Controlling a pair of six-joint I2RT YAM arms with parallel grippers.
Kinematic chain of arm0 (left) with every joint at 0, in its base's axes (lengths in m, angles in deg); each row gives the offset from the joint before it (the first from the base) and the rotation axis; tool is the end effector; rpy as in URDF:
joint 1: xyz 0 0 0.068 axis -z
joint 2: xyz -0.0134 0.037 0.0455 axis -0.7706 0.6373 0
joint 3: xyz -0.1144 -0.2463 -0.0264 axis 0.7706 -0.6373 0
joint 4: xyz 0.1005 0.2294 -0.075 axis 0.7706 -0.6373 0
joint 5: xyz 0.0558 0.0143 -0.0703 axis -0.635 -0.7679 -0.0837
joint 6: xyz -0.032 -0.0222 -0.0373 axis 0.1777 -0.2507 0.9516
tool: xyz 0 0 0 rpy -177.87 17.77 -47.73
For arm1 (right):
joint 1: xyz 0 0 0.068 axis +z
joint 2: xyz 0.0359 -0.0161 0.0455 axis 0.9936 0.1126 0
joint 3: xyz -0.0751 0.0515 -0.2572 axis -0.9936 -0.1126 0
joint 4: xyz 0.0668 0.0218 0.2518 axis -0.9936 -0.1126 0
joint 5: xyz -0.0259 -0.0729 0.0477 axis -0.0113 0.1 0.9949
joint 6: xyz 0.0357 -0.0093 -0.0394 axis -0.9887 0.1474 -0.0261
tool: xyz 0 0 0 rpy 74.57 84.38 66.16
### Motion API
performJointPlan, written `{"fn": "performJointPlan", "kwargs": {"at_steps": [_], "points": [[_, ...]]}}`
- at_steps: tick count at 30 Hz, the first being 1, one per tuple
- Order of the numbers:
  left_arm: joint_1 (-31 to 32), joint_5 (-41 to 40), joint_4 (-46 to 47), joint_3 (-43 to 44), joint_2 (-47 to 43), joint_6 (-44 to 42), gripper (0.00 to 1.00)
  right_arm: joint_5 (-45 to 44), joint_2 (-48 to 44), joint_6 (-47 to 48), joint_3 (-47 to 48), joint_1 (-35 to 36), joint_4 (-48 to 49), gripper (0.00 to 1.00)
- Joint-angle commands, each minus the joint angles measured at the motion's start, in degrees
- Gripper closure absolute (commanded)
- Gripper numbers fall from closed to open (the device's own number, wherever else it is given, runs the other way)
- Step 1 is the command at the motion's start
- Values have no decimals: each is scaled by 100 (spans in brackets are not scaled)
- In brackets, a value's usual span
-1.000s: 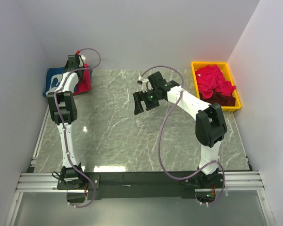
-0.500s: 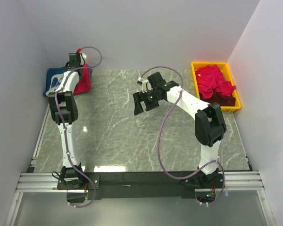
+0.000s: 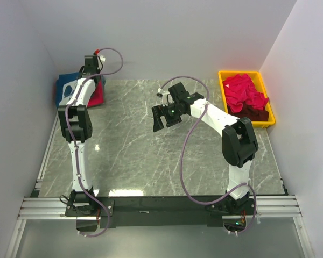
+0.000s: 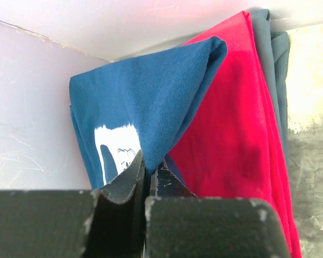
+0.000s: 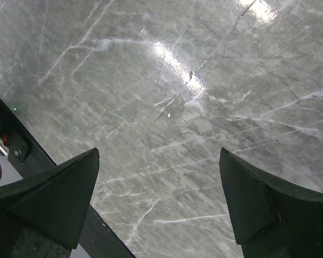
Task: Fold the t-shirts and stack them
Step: Neatly place the folded tshirt to the corner
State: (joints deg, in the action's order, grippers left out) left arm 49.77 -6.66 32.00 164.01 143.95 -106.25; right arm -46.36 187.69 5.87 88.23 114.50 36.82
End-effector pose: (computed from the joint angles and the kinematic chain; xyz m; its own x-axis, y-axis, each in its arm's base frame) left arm 0.5578 0.0206 0.2434 -0.6439 0.3856 -0.6608 -0.0808 0.8246 0.5600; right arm 0.3529 0.2316 0.2448 -0.7756 -0.3739 -0.5086 -0.6093 0.6540 0.4484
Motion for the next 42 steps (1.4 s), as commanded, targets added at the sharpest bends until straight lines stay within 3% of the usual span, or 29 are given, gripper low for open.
{"fn": "performJointPlan", "kwargs": {"at_steps": [1, 2, 6, 10, 17, 24, 26, 30, 33, 37, 42], "points": [[38, -43, 71, 242, -40, -91, 98, 91, -61, -41, 23, -37, 92, 2], [29, 1, 27, 181, -14, -74, 95, 91, -61, -50, 23, -46, 83, 2], [29, 518, -219, -4, -84, 136, 34, 82, -35, -50, 49, -37, 65, 2], [38, 897, -430, -65, -268, 260, 15, 82, -26, -41, 67, -29, 48, 2], [-199, 2004, -1211, -118, -1067, 550, 11, 21, -105, -24, 58, -37, 30, 2], [-559, 3085, -2099, -856, -1920, -37, 9, 29, -175, -15, 5, -37, 39, 1], [-577, 3148, -2161, -1040, -1921, -222, 11, 38, -158, -15, 31, -29, 39, 2], [-595, 3350, -2495, -814, -1562, -679, 32, 30, -158, -32, 49, -37, 30, 2], [-586, 3385, -2873, -418, -1184, -951, 38, 21, -149, -15, 31, -46, 30, 1], [-560, 3307, -2944, -460, -1015, -1233, 38, 12, -140, -15, 14, -46, 39, 1], [-498, 3096, -2374, -1023, -1068, -1410, 35, 47, -61, -41, 49, -46, 30, 1]]}}
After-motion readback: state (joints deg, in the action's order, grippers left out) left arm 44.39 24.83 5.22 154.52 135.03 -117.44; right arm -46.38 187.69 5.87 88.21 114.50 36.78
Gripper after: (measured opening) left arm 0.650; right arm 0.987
